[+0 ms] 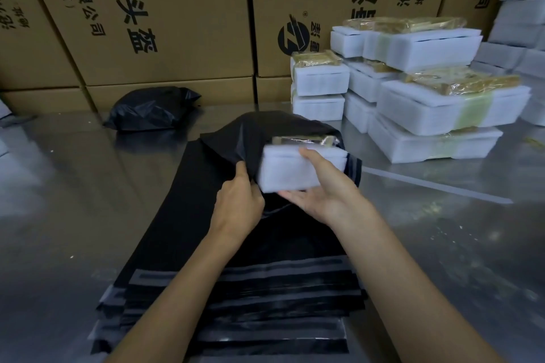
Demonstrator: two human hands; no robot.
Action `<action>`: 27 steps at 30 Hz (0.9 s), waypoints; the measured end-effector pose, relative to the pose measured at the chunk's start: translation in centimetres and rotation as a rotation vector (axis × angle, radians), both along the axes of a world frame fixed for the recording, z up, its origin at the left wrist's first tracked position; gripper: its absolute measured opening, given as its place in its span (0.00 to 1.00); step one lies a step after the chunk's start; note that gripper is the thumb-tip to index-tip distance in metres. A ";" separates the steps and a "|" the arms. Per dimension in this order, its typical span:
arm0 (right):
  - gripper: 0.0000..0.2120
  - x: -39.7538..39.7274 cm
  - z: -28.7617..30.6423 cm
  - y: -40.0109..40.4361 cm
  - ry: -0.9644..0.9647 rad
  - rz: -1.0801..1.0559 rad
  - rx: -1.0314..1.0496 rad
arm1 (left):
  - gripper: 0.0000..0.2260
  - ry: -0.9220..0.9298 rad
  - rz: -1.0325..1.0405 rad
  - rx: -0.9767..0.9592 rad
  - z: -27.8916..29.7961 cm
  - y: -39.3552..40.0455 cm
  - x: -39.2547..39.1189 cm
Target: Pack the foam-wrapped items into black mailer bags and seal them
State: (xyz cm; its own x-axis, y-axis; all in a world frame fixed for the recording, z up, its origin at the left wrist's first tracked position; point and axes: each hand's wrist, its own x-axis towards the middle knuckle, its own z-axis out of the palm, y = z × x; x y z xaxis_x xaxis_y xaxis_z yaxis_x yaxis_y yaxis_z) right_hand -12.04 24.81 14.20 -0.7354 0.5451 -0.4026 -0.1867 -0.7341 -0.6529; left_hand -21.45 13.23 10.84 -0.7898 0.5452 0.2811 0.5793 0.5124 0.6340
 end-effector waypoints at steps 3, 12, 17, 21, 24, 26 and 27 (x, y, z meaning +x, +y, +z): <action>0.08 -3.1 0.9 -0.1 0.025 -0.039 -0.037 | 0.15 -0.055 -0.018 0.047 0.3 -0.3 -0.1; 0.29 -7.7 -2.3 -0.1 -0.002 -0.093 0.173 | 0.14 -0.156 0.007 0.062 1.8 -1.9 -3.1; 0.29 -7.0 -3.0 1.2 -0.188 -0.001 0.469 | 0.17 -0.120 0.023 0.112 1.9 -1.8 -2.6; 0.20 -6.8 -1.9 3.2 -0.489 0.148 0.662 | 0.20 -0.121 0.037 0.105 2.0 -1.5 -2.5; 0.17 -7.3 -1.5 3.7 -0.716 0.200 0.859 | 0.21 -0.119 0.055 0.065 2.0 -1.6 -2.6; 0.09 -7.9 -1.8 3.5 -0.949 0.148 1.126 | 0.22 -0.114 0.070 0.029 2.0 -1.7 -2.8; 0.06 -8.2 -2.3 3.2 -1.024 0.098 1.259 | 0.22 -0.113 0.078 0.016 1.9 -1.8 -2.9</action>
State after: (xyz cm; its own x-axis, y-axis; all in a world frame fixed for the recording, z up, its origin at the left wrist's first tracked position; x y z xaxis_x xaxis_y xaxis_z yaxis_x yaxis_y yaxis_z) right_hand -20.26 27.98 11.95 -0.5046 0.8598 -0.0785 0.6924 0.3487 -0.6316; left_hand -24.33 11.47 12.77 -0.8569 0.4766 0.1961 0.4623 0.5425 0.7014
